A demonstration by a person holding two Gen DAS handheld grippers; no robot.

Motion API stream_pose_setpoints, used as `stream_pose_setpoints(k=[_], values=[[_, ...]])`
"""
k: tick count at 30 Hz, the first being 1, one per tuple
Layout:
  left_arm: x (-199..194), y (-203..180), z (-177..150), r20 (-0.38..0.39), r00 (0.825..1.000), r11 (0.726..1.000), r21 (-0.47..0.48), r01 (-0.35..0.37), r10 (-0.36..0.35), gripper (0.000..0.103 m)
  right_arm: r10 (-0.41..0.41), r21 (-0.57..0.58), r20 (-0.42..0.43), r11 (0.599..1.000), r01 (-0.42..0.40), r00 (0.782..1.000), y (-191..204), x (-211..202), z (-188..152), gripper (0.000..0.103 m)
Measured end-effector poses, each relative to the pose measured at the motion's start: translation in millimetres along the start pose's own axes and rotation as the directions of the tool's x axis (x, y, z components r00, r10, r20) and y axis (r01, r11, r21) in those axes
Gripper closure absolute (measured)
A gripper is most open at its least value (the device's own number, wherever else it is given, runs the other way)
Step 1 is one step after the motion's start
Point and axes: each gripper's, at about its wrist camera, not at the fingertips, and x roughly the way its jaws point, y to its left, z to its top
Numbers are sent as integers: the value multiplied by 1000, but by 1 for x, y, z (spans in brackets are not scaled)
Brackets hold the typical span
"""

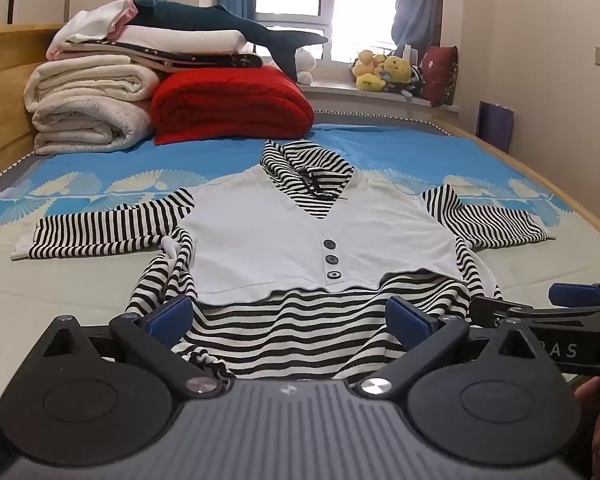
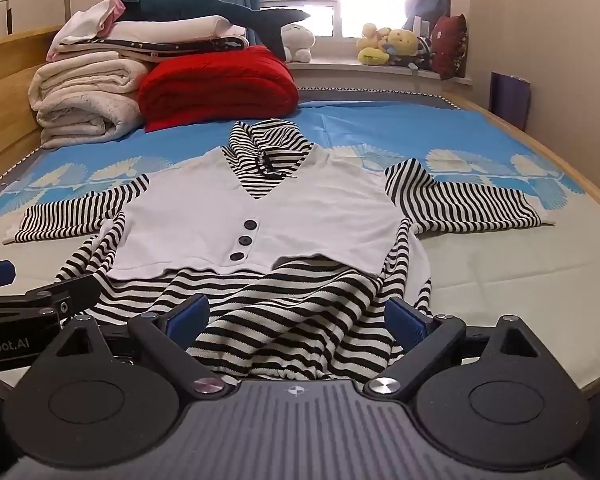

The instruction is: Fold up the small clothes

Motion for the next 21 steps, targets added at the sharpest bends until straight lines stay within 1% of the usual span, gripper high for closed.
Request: stream_pose_setpoints(k=[21], values=[[0, -3, -4, -3, 1000, 1000, -2, -1, 1, 1, -6, -9, -14, 1000, 6, 1000, 0, 2, -2, 8]])
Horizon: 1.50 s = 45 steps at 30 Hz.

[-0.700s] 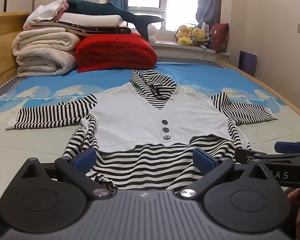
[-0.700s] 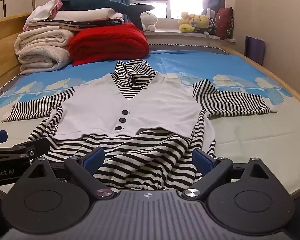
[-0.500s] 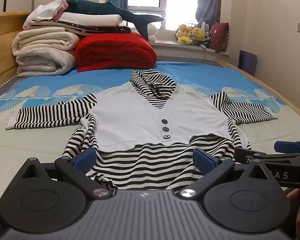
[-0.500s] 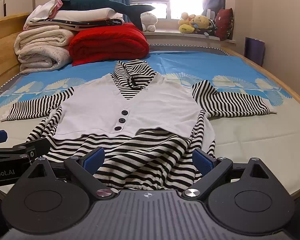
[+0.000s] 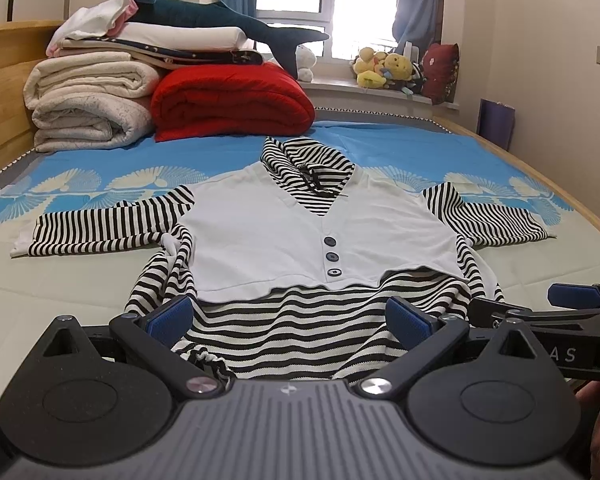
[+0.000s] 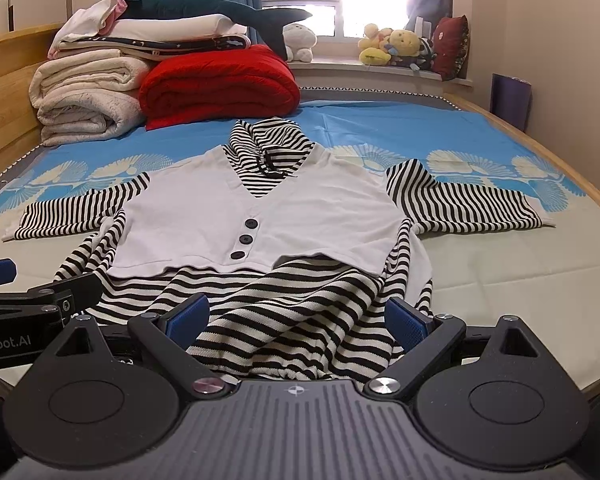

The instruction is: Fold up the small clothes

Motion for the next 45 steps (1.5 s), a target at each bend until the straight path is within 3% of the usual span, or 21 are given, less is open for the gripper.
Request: stream_pose_setpoints(k=[14, 17, 19, 20, 21, 24, 26, 27, 31, 33, 34, 36, 37, 38, 41, 43, 44, 45], values=[[3, 4, -2, -2, 1000, 1000, -6, -3, 3, 1, -7, -5, 0, 1000, 7, 1000, 0, 0, 0, 10], [8, 6, 3, -23, 1000, 1000, -15, -3, 3, 7, -30, 33, 3, 999, 30, 1000, -6, 0, 0, 31], [13, 16, 8, -60, 998, 999, -42, 5, -7, 27, -45, 91, 7, 995, 44, 999, -18, 3, 0, 47], [18, 23, 14, -81, 997, 999, -50, 8, -12, 30, -49, 129, -8, 990, 50, 999, -28, 4, 4, 53], [23, 31, 21, -100, 995, 999, -45, 2, -6, 35, -45, 170, -38, 984, 51, 998, -40, 5, 8, 53], [42, 56, 45, -137, 991, 1000, -3, -6, 6, 36, -7, 265, -86, 964, 29, 996, -74, 17, 25, 52], [61, 76, 58, -151, 988, 1000, 15, -18, 20, 36, -10, 255, -76, 967, 30, 997, -94, 25, 39, 50], [69, 84, 62, -123, 992, 1000, 7, -28, 28, 36, 4, 245, -103, 969, 21, 995, -102, 33, 43, 50], [120, 127, 55, -250, 966, 993, -80, -83, 60, 35, 66, 207, -261, 978, -10, 963, -115, 79, 32, 45], [143, 147, 42, -346, 937, 979, -164, -118, 55, 32, 57, 242, -366, 970, 36, 929, -120, 100, 17, 45], [155, 157, 36, -408, 912, 961, -233, -147, 41, 29, 78, 294, -412, 954, 52, 908, -122, 109, 10, 45], [170, 176, 24, -467, 884, 911, -374, -173, -24, 24, 118, 381, -461, 921, 76, 880, -127, 123, 0, 45], [175, 182, 19, -491, 871, 894, -405, -193, -34, 24, 99, 376, -486, 921, 105, 868, -125, 124, -4, 45], [179, 186, 14, -516, 856, 882, -416, -221, -29, 24, 83, 368, -510, 921, 129, 856, -124, 129, -6, 45], [177, 189, 6, -580, 814, 886, -363, -290, 29, 24, 48, 352, -529, 921, 167, 847, -123, 135, -11, 46], [180, 190, 2, -570, 821, 886, -370, -279, 20, 30, 48, 364, -508, 917, 164, 860, -126, 137, -16, 48], [182, 191, 0, -557, 830, 888, -373, -268, 17, 35, 42, 358, -504, 919, 164, 863, -125, 135, -15, 58], [179, 191, -1, -548, 836, 894, -367, -255, 14, 52, 50, 359, -486, 922, 147, 873, -126, 138, -16, 76]])
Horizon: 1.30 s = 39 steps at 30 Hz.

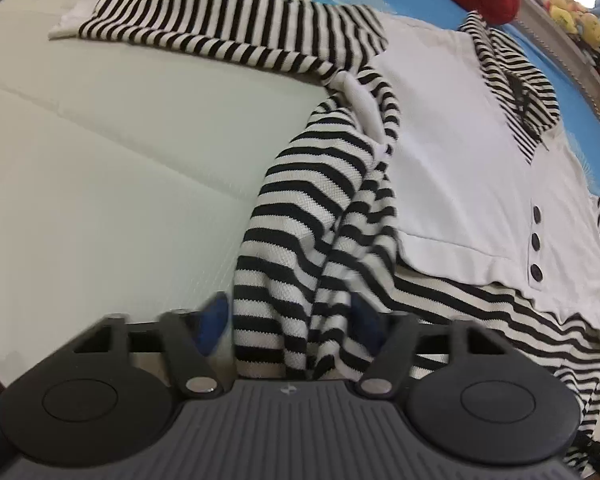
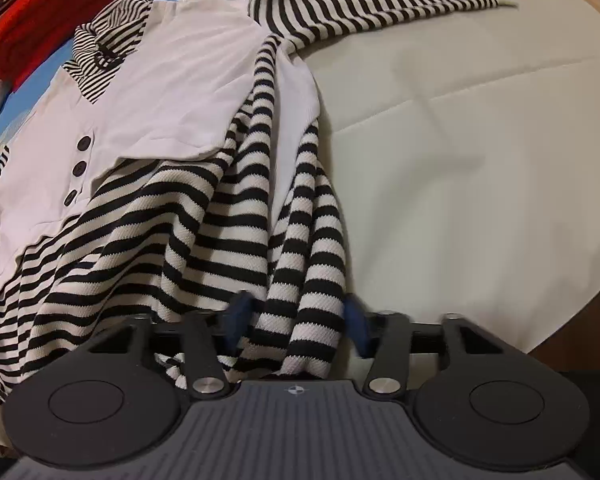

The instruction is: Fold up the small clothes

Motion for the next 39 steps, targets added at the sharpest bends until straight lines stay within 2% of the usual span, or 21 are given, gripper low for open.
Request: stream_pose_setpoints(k=[1, 2, 3, 4, 8, 10, 12, 14, 17, 19, 20, 21, 24, 27, 29, 30, 32, 33, 36, 38, 39], values=[[-5, -1, -5, 1, 1000, 1000, 21, 1, -1, 72, 17, 2, 1, 1000, -17, 1000, -2, -2, 2, 85], [-10, -7, -11, 0, 1000, 999, 47, 4, -4, 82, 30, 11, 11, 999, -30, 999, -3, -3, 3, 97], [-12, -11, -15, 2, 1000, 998, 67, 12, -13, 94, 35, 22, 27, 999, -36, 999, -7, -4, 4, 99], [-17, -14, -20, 11, 1000, 996, 89, 15, -16, 95, 31, 37, 56, 999, -33, 998, -13, -9, 5, 99], [-41, -25, -35, 17, 995, 991, 96, 98, -100, 95, -34, 103, 196, 995, 14, 980, -33, -38, 10, 99], [-55, -29, -44, 19, 996, 987, 133, 89, -92, 95, -49, 110, 230, 994, 24, 972, -39, -43, 14, 99], [-53, -26, -51, 9, 1000, 987, 162, -4, 2, 95, -42, 100, 190, 995, 23, 981, -44, -40, 15, 99], [-43, -16, -50, -42, 997, 991, 124, -55, 61, 94, 1, 71, 56, 997, -5, 998, -45, -22, 11, 99], [-47, -14, -47, -68, 998, 997, 78, 0, 5, 82, -21, 48, -11, 999, 22, 1000, -44, -9, 5, 97], [-62, -15, -47, -11, 1000, 996, 82, 20, -19, 61, -44, 58, 24, 997, 42, 999, -44, -15, 10, 85], [-70, -16, -48, 23, 999, 995, 100, 21, -24, 58, -48, 73, 51, 996, 44, 998, -45, -20, 11, 75], [-76, -20, -50, 49, 998, 992, 126, 24, -30, 58, -43, 89, 77, 995, 36, 996, -45, -25, 13, 67], [-68, -27, -52, 31, 998, 982, 179, 52, -58, 58, -6, 71, 92, 997, 0, 996, -40, -28, 12, 56], [-38, -27, -62, -120, 992, 974, 225, -15, 43, 58, -17, 26, -29, 1000, 18, 999, -35, -3, 8, 55], [-41, -28, -64, -101, 994, 977, 212, -17, 39, 58, -41, -27, -14, 999, 40, 999, -28, -6, 7, 56], [-44, -31, -63, -93, 995, 976, 216, -3, 23, 62, -40, -54, -2, 998, 40, 999, -25, -10, 5, 78], [-51, -35, -64, -74, 997, 971, 238, 24, -6, 83, -17, -65, 15, 998, 18, 1000, -22, -16, 5, 99], [-51, -36, -67, -67, 998, 968, 249, 24, -7, 89, -20, -62, 34, 998, 23, 999, -20, -19, 8, 99], [-49, -33, -67, -72, 997, 970, 238, 45, -29, 89, -55, -32, 73, 998, 58, 996, -31, -24, 6, 99], [-49, -32, -67, -75, 997, 974, 222, 49, -33, 85, -97, 0, 86, 995, 97, 992, -37, -25, 4, 89], [-51, -26, -69, -51, 998, 974, 222, 44, -34, 81, -123, 19, 97, 992, 122, 988, -39, -23, 5, 69]])
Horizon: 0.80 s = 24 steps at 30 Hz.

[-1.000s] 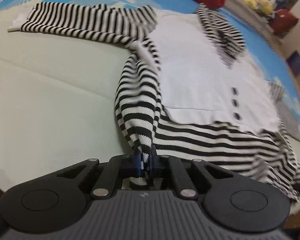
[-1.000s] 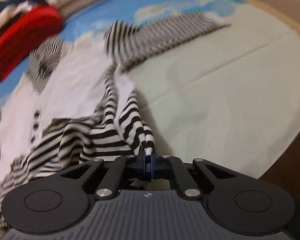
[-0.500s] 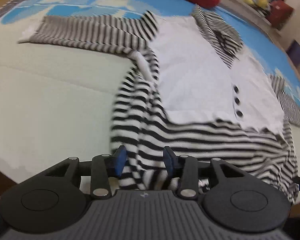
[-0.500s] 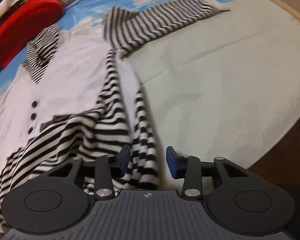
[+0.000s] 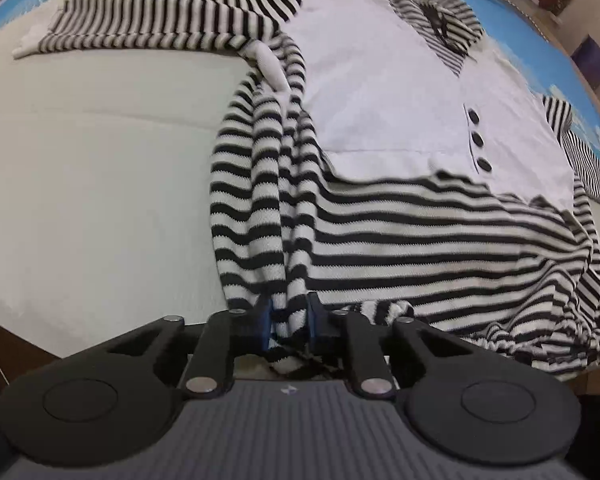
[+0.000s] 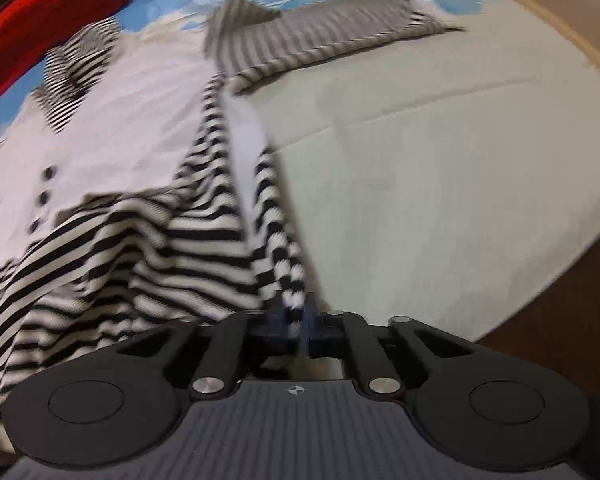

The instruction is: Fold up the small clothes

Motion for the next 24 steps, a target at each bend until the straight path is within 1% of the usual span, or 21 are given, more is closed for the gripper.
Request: stream_pose_setpoints(k=[1, 2, 3, 4, 5, 6, 7, 8, 9, 10, 11, 12, 13, 14, 16, 18, 19, 20, 22, 23, 24], values=[[-5, 4, -1, 40, 999, 1000, 16, -13, 12, 78, -22, 14, 14, 1000, 22, 1000, 0, 2, 1, 61], [-12, 2, 1, 88, 996, 999, 44, -32, 28, 76, -29, 25, 34, 999, 28, 999, -1, -1, 0, 56], [-20, -2, 1, 144, 989, 996, 82, -47, 35, 76, -27, 28, 73, 999, 25, 997, 0, -7, 1, 57], [-26, -6, 0, 186, 982, 992, 115, -46, 24, 74, -22, 20, 118, 1000, 20, 993, 3, -15, 1, 56], [-30, -10, 0, 209, 978, 989, 145, -32, 1, 74, -14, 1, 172, 1000, 14, 985, 7, -23, 0, 54], [-30, -13, -1, 211, 977, 986, 169, -9, -27, 72, -1, -26, 216, 1000, 7, 976, 13, -30, -1, 49], [-26, -16, -2, 192, 980, 982, 187, 12, -49, 72, 14, -56, 244, 998, 0, 970, 20, -34, -1, 46], [-19, -19, -3, 158, 986, 979, 203, 23, -56, 72, 36, -86, 249, 996, -15, 968, 27, -34, -2, 39], [-8, -21, -5, 104, 994, 975, 223, 21, -45, 70, 58, -111, 222, 993, -34, 973, 33, -29, -3, 33], [4, -23, -8, 44, 999, 970, 243, -1, -10, 70, 67, -137, 148, 989, -47, 987, 37, -19, -5, 32], [13, -24, -10, -1, 999, 964, 263, -31, 33, 70, 47, -169, 38, 985, -40, 998, 43, -3, -10, 31], [17, -24, -11, -11, 999, 962, 268, -44, 49, 70, 1, -205, -58, 979, -13, 998, 46, 12, -16, 35], [14, -23, -8, -6, 999, 968, 248, -33, 36, 70, -51, -233, -104, 972, 26, 993, 50, 22, -21, 35], [9, -22, -4, 4, 1000, 976, 218, -15, 15, 69, -77, -244, -91, 968, 53, 993, 52, 24, -24, 35], [-5, -19, 2, 58, 998, 983, 180, 15, -26, 61, -74, -253, 6, 965, 73, 997, 60, 11, -19, 37], [-16, -20, 5, 122, 992, 985, 171, 16, -37, 53, -27, -257, 115, 965, 56, 993, 64, -13, -13, 37], [-21, -20, 7, 156, 987, 985, 170, 4, -31, 51, 5, -251, 166, 967, 37, 986, 65, -25, -7, 37], [-25, -21, 8, 185, 983, 986, 169, -7, -25, 51, 43, -239, 224, 971, 12, 974, 67, -39, -1, 37], [-30, -22, 12, 237, 972, 987, 160, -32, -7, 45, 97, -230, 310, 973, -25, 946, 67, -63, 21, 37], [-32, -24, 12, 261, 965, 988, 152, -40, -1, 44, 122, -230, 357, 972, -40, 926, 65, -76, 32, 37], [-35, -25, 14, 283, 959, 989, 143, -48, 5, 39, 144, -228, 415, 972, -50, 898, 65, -88, 40, 37]])
